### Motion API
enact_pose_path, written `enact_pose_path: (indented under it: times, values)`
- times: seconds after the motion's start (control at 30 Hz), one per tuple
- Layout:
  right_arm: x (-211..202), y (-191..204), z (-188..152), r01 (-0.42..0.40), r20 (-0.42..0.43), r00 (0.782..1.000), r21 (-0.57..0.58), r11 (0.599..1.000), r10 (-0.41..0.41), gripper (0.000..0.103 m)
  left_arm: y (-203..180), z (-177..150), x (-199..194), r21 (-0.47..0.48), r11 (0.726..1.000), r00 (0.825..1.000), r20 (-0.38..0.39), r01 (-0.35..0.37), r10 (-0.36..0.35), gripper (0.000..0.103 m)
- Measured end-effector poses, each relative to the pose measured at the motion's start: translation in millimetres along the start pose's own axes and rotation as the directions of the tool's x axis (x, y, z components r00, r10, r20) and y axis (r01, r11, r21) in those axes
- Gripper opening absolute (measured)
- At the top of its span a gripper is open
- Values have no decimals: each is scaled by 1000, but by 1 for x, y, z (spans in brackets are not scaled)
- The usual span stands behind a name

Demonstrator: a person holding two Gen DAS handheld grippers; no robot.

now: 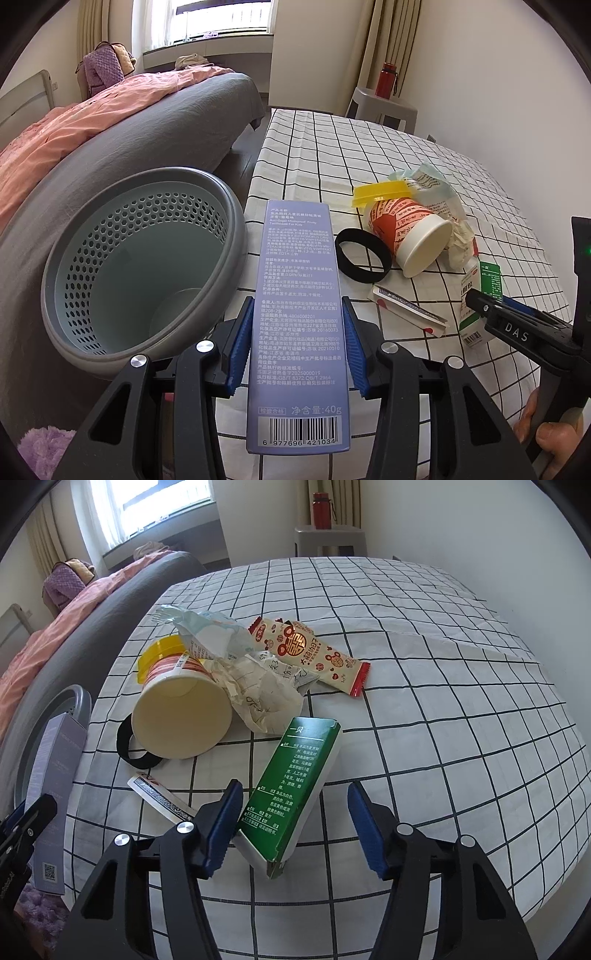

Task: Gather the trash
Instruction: 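Grasp the green milk carton with the right gripper while the left gripper holds the lavender box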

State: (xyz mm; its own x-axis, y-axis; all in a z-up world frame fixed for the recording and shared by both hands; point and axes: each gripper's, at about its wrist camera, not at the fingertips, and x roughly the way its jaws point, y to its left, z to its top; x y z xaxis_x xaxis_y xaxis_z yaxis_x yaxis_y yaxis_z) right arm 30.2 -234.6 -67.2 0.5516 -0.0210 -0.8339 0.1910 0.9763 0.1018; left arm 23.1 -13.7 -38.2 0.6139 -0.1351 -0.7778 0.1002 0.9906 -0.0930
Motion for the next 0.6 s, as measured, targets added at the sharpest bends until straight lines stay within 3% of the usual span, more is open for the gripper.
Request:
enact_pose_path:
  times: [0.1,0.23,0.6]
  values:
    - [-4,2,-2,-15,0,1000,-6,1000,15,34,2,0,-1,-4,1000,1000,3,2,-2,44]
    - [-7,0,-7,-45,-2,999,3,999,45,27,5,0,-4,-8,1000,1000,10,3,-3,44]
    - [-35,3,-15,-91,35,995,7,996,90,25,17,1,-15,-20,1000,999,33,24,-23,44]
